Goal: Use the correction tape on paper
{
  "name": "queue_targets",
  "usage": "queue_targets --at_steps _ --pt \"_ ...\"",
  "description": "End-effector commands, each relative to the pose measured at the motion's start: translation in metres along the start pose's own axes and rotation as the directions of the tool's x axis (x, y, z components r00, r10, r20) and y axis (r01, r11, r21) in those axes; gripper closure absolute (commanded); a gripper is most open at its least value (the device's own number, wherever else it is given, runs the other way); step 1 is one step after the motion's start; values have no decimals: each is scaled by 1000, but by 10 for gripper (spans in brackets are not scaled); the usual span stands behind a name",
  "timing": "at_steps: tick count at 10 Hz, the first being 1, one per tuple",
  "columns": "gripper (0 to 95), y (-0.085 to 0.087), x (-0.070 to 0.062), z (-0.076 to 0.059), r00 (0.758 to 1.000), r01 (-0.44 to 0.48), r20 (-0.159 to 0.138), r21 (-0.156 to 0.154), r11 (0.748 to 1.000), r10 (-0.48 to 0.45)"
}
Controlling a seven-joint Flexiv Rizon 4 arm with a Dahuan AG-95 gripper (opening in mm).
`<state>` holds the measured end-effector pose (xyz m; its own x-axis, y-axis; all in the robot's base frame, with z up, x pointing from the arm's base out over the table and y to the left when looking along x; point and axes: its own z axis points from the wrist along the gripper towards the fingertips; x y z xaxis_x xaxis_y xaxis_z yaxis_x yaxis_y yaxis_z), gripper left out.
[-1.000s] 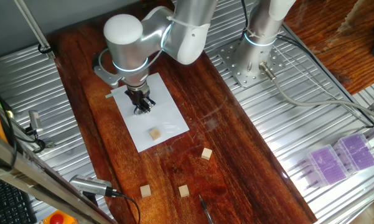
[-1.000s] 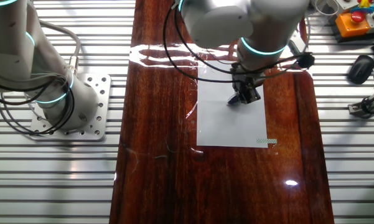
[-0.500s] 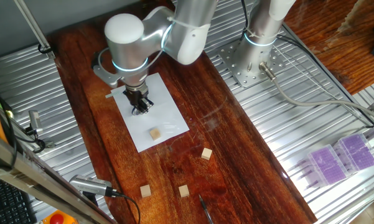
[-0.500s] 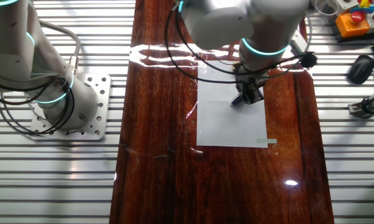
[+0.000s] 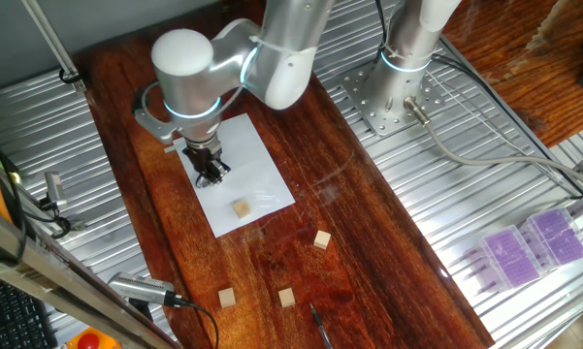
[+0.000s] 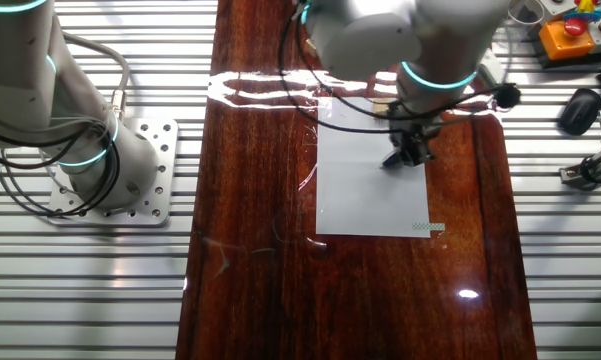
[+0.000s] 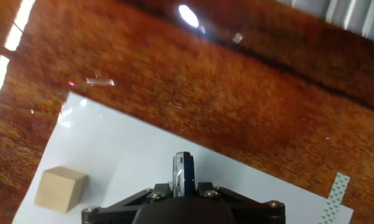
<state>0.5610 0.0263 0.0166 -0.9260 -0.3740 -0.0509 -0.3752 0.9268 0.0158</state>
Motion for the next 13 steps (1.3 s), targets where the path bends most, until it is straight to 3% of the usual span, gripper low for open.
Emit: queue_targets --at_steps 1,4,6,8,13 --pt "950 0 -2 -2 1000 0 2 6 1000 0" --pt "950 0 2 -3 1000 8 -27 15 1000 -7" --pt "950 2 11 -6 1000 10 -28 14 1000 -9" --pt "950 4 18 -9 1000 3 -25 17 1000 -2" --pt "950 9 28 -19 1000 5 22 11 1000 -6"
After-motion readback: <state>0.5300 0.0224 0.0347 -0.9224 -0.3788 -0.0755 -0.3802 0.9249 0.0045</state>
